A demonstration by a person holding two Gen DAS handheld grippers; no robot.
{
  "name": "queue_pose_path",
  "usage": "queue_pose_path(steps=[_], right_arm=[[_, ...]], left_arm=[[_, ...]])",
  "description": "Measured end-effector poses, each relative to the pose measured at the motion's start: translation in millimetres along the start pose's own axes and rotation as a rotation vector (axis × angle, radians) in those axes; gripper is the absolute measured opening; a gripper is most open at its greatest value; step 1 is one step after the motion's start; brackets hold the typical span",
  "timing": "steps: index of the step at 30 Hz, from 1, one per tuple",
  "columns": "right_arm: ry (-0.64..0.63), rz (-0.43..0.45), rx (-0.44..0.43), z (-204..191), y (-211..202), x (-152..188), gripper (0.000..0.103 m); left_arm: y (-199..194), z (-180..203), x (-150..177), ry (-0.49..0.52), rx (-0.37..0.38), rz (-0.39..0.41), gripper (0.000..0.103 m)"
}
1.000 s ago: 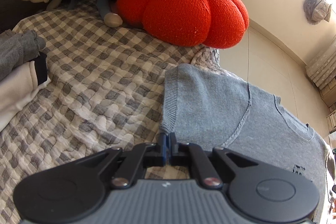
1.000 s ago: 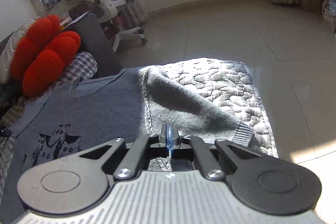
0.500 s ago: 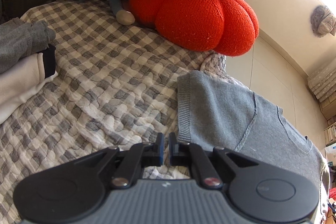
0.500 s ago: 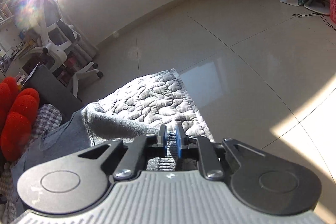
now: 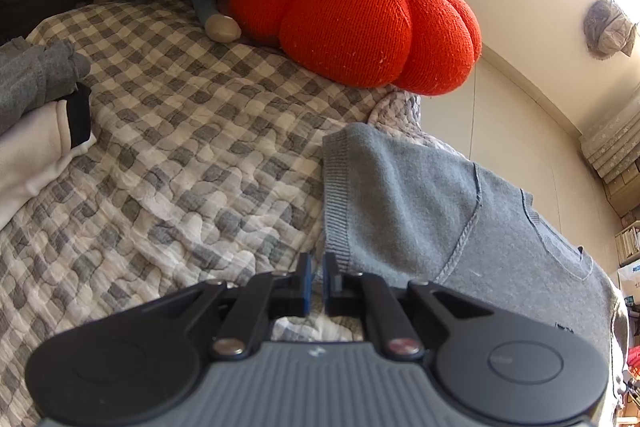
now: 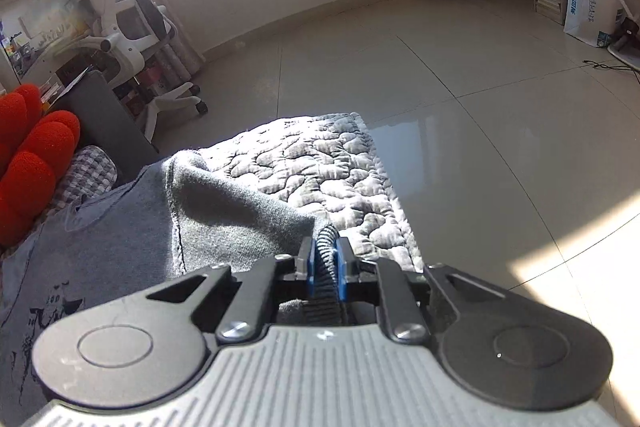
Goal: Fold clothes
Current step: 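Hold the sweater hem with the left gripper while the right gripper regrips the sleeve cuff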
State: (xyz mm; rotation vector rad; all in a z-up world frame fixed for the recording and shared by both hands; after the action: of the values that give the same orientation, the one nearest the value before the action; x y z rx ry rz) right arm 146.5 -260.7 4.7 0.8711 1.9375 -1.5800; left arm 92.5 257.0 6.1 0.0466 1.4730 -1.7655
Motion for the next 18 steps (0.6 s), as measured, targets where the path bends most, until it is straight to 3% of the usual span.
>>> queue_pose_path(steps=[3, 5, 8, 10, 14, 18], right_arm=[[-0.09, 0.062, -0.063, -16, -14, -8, 0.013], [-0.125, 0.109, -0.206, -33, -27, -14, 0.013], [-0.235, 0.039, -0.471, -72, -39, -3, 0.014], [-0.349, -0.078, -0.597, -102, -38, 17, 0.014], [-0.464, -0.19, -0.589, -129, -24, 37, 0.015], [-0.367, -0.111, -0.508, -111, -20, 19, 0.015]], left_arm=[[1, 0, -1, -0.002, -0.002, 0.001, 0.004], [1, 0, -1, -0.003, -0.003, 0.0, 0.005], [3, 0, 0, -0.001, -0.001, -0.005, 0.007], [4, -1, 0, -0.002, 0.0, -0.009, 0.007], [6, -2, 1, -0.004, 0.001, -0.018, 0.008], [7, -4, 1, -0.007, 0.0, -0.019, 0.01]])
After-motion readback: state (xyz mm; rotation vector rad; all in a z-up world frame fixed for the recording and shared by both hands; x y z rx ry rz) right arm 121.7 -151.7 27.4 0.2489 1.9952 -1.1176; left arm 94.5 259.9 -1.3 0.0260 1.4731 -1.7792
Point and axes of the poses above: each gripper's, at about its wrist camera, not at the fingertips, and y roughly the way its jaws point, z to its right, x to its underside, the point moved 6 cm from there along y, roughly the way its jaws point, and after that the axes turned 4 degrees about -y, right-handed, at the moved point
